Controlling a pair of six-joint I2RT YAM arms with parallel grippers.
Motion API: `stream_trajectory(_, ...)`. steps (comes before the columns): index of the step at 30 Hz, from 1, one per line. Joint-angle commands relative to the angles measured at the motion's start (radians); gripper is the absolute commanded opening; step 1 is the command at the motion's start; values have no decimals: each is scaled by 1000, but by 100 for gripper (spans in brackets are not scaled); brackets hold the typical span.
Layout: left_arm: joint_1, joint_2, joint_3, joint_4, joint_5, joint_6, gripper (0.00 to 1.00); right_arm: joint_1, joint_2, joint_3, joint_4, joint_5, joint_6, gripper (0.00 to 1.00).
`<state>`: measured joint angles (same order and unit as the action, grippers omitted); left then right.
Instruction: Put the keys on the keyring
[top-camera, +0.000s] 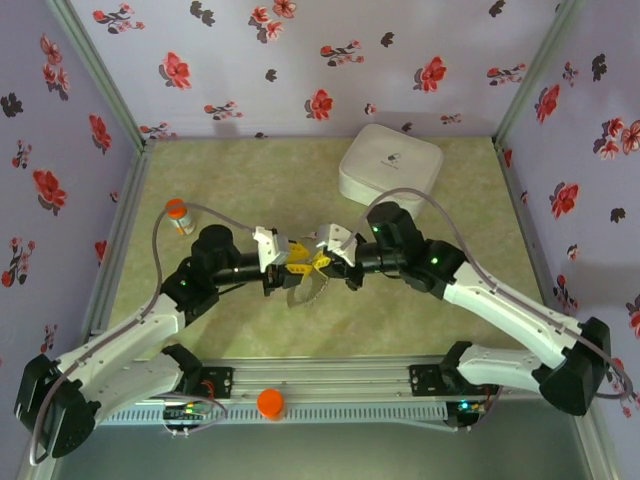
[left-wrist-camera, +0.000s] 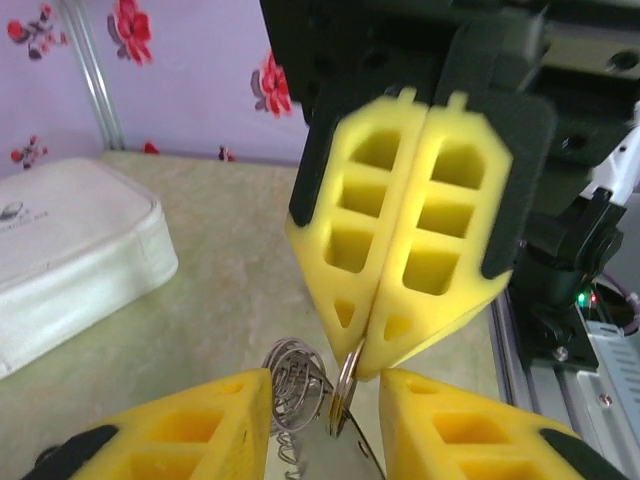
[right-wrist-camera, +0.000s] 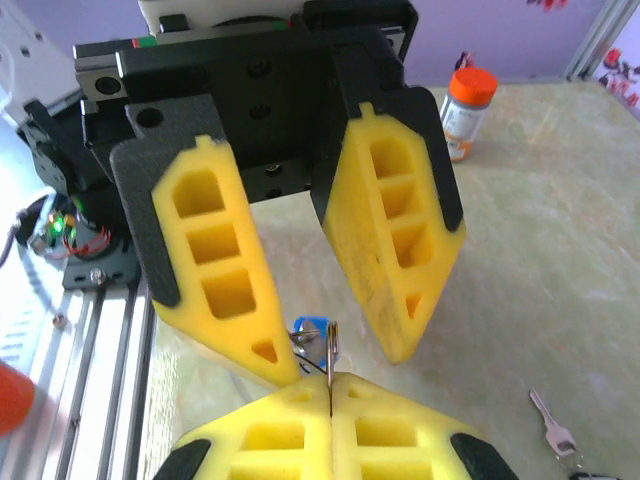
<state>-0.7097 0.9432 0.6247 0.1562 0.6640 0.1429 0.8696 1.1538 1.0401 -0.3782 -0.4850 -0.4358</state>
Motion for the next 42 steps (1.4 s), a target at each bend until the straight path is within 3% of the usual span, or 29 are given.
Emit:
stream_trajectory(1, -7, 16, 46, -194, -37, 97, 29, 31, 51, 93, -197, 93, -122, 0)
stream_trajectory(6, -8, 41, 76, -216, 1, 139, 23, 49, 101, 163, -276, 110, -157, 0)
stream_trajectory(13, -7, 33, 96, -234, 49, 144, 37, 56, 127, 189, -316, 143, -173, 0)
stream_trajectory(23, -6, 27, 92, -285, 25, 178, 36, 60, 108, 165, -280, 118, -146, 0)
stream_trajectory(31, -10, 69, 117, -270, 52, 197, 28, 75, 122, 173, -264, 99, -142, 0)
stream_trajectory(42, -11, 75, 118, -273, 81, 207, 5, 84, 122, 160, -208, 68, -105, 0)
